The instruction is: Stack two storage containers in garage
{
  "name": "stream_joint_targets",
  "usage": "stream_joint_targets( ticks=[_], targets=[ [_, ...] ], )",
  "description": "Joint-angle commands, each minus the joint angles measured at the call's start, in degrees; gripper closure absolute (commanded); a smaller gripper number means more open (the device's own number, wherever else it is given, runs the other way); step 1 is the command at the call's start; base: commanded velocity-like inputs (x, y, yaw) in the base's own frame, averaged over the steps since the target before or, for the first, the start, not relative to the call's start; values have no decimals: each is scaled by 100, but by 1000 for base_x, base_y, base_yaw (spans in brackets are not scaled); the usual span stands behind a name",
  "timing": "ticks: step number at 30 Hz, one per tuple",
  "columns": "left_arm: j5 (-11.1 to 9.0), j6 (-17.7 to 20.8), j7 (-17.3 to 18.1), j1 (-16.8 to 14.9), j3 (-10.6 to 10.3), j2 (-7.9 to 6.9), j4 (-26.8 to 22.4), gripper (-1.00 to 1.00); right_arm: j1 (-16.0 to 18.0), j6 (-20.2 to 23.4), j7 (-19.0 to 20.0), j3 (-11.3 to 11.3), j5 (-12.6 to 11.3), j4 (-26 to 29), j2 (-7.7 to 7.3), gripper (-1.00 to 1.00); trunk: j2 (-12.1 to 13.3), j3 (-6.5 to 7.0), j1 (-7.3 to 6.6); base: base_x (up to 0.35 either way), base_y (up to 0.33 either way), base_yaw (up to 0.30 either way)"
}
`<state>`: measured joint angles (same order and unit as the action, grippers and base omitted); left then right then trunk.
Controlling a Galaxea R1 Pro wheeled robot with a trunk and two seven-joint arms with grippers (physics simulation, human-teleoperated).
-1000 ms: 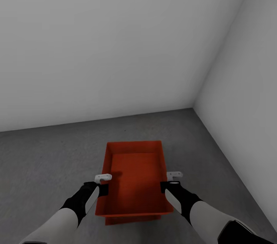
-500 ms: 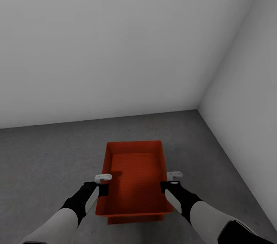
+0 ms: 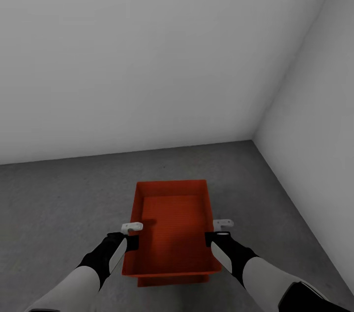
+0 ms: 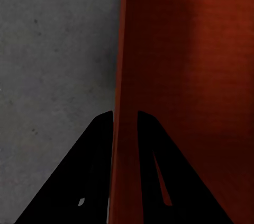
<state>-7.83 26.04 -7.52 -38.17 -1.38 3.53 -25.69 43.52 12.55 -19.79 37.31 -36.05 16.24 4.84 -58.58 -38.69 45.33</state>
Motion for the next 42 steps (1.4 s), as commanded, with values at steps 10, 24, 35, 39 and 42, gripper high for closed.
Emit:
stream_joint_targets(
  ticks=[10, 24, 35, 39, 42],
  targets=[
    [117, 46, -67, 3, 109, -11, -14, 100, 8, -119, -332, -172, 163, 20, -112, 100, -3, -4, 0, 0, 0, 0],
    [117, 74, -66, 3, 115, -11, -6, 100, 8, -118, -332, -172, 167, 20, -107, 100, -244, -112, 132, 0, 0, 0],
    [122, 68, -65, 3, 120, -11, -6, 100, 8, -118, -332, -172, 163, 20, -110, 100, -525, -238, 286, 0, 0, 0],
    [122, 68, -65, 3, 120, -11, -6, 100, 8, -117, -332, -172, 162, 20, -107, 100, -645, -292, 352, 0, 0, 0],
    [117, 68, -65, 3, 120, -11, -6, 100, 8, -116, -332, -172, 163, 20, -112, 100, -765, -346, 418, 0, 0, 0]
  ],
)
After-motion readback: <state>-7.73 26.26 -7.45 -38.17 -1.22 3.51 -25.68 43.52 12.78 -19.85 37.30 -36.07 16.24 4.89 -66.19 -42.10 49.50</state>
